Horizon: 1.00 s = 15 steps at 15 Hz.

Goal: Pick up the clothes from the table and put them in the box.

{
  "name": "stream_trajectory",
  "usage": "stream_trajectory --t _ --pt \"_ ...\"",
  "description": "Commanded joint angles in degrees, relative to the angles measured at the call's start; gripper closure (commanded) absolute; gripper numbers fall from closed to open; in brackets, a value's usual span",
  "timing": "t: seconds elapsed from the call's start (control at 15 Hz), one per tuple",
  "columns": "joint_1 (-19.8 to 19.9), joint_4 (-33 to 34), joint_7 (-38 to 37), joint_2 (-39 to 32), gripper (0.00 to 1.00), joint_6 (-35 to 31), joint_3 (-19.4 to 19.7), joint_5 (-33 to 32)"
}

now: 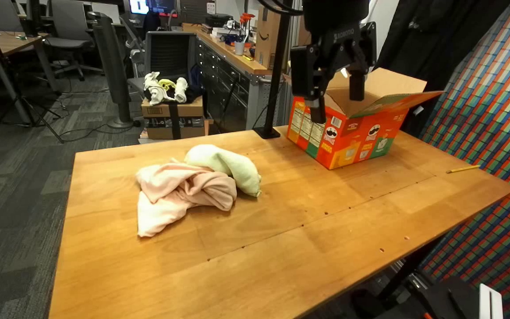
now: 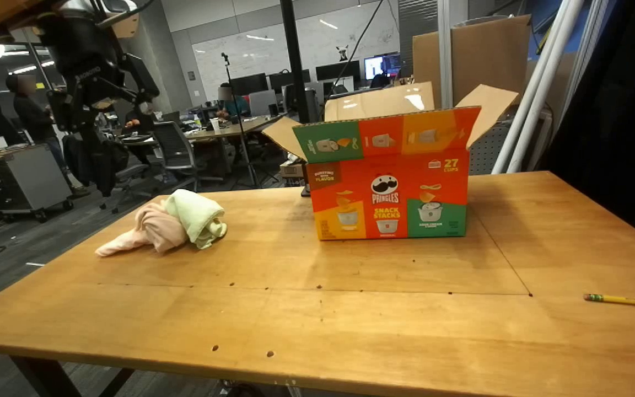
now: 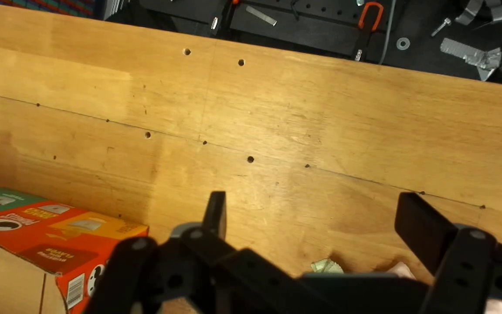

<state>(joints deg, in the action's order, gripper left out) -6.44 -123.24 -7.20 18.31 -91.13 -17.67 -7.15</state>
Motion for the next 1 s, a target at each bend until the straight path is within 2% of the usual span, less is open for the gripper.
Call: stream_trajectory --t 0.0,0.4,0.93 --pt "-1.7 0.2 -0.5 -0.2 0.0 0.2 1.5 -0.4" --pt "-3.5 -0.6 3.4 -1.7 0.0 -3.4 2.2 1.0" --pt "-7.9 -3.8 17.8 -3.4 0.0 -15.5 3.1 5.6"
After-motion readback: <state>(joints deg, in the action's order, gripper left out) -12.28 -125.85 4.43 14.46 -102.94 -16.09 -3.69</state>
